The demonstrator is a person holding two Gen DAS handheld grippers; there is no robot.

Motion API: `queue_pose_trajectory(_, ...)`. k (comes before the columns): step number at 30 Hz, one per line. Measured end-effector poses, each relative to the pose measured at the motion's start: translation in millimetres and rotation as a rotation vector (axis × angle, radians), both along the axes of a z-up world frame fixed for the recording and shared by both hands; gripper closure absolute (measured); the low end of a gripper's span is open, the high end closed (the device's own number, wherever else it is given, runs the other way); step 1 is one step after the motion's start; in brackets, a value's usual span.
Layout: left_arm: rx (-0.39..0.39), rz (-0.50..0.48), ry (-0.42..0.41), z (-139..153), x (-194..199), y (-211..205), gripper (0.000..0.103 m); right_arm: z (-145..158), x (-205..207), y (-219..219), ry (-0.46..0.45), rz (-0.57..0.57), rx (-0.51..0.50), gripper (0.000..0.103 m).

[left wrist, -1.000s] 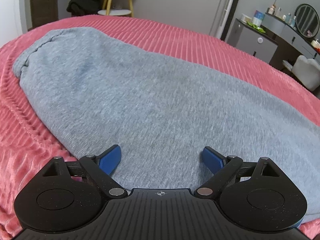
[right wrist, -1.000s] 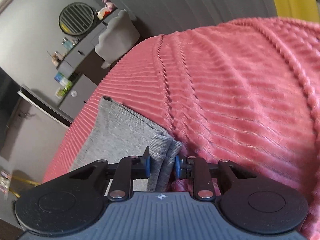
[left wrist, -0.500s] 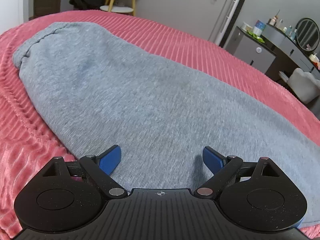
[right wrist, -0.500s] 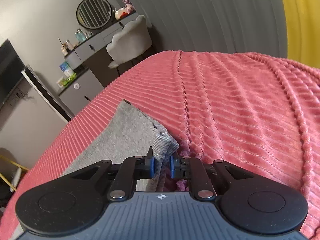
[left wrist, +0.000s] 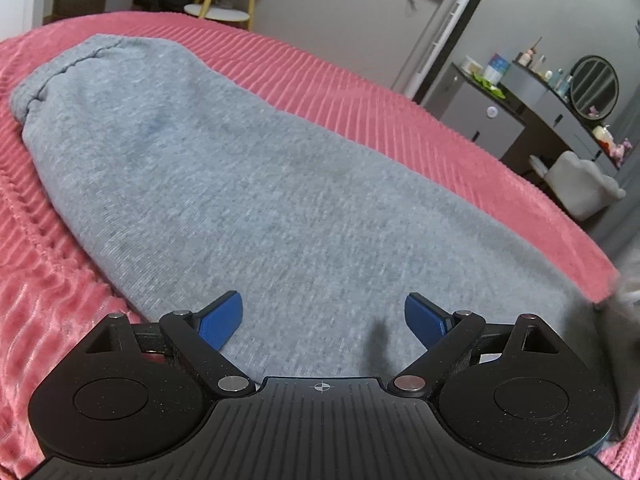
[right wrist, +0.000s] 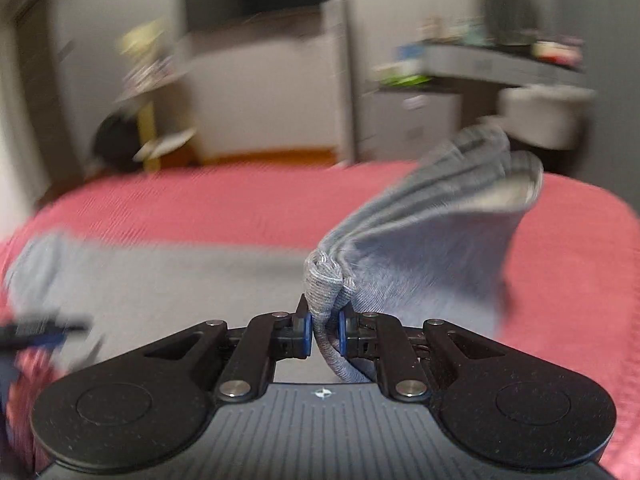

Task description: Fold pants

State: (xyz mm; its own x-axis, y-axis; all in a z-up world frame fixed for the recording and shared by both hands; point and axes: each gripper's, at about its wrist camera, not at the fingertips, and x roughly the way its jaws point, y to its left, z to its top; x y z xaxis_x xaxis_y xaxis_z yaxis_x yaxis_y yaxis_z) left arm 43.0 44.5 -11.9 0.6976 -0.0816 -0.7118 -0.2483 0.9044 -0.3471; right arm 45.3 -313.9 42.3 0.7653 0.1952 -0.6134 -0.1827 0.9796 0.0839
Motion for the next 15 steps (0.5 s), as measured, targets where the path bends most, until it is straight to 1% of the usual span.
queue_pose_trajectory(3, 0.006, -0.024, -0.008, 1.0, -0.4, -3.6, 0.010, -36.3, 2.7, 35.5, 0.118, 0.110, 0.005, 0.091)
queue_pose_trajectory(4, 0.008, -0.035, -0.010, 1.2, -0.6, -5.4, 0.010, -47.8, 4.3, 41.1, 0.177, 0.125, 0.010, 0.089)
queue_pose_trajectory(5, 0.011, -0.050, -0.015, 1.5, -0.5, -7.8, 0.010, -57.5, 6.0, 42.5, 0.223, 0.123, 0.020, 0.080)
queue_pose_trajectory(6, 0.017, -0.068, -0.021, 2.1, -0.3, -10.7, 0.011, -63.3, 5.1, 39.3, 0.253, 0.120, 0.055, 0.078)
queue_pose_trajectory(7, 0.022, -0.086, -0.029, 2.8, -0.2, -13.5, 0.011, -63.4, 3.8, 32.2, 0.262, 0.112, 0.112, 0.073)
queue_pose_trajectory(8, 0.025, -0.115, -0.045, 4.0, -0.2, -17.6, 0.011, -60.5, 2.8, 20.2, 0.263, 0.090, 0.193, 0.069)
queue_pose_trajectory(9, 0.027, -0.140, -0.053, 4.6, 0.1, -21.2, 0.011, -57.4, 1.9, 4.0, 0.256, 0.052, 0.296, 0.065)
queue_pose_trajectory(10, 0.028, -0.173, -0.055, 5.5, 1.1, -26.5, 0.011, -55.8, 0.8, -15.2, 0.248, -0.004, 0.402, 0.052)
queue_pose_trajectory(11, 0.023, -0.203, -0.054, 5.8, 2.0, -31.3, 0.011, -56.7, -0.9, -31.9, 0.241, -0.068, 0.477, 0.044)
queue_pose_trajectory(12, 0.013, -0.237, -0.045, 6.4, 4.1, -37.7, 0.012, -60.1, -2.2, -50.8, 0.238, -0.140, 0.531, 0.044)
queue_pose_trajectory(13, -0.001, -0.269, -0.032, 7.3, 5.9, -44.5, 0.014, -64.9, -1.1, -64.6, 0.256, -0.206, 0.528, 0.044)
queue_pose_trajectory(14, -0.024, -0.308, -0.022, 8.6, 9.1, -52.0, 0.015, -70.3, 0.9, -73.3, 0.291, -0.269, 0.490, 0.053)
queue_pose_trajectory(15, -0.051, -0.347, -0.015, 10.4, 12.9, -60.4, 0.016, -76.4, 2.5, -82.6, 0.326, -0.324, 0.488, 0.062)
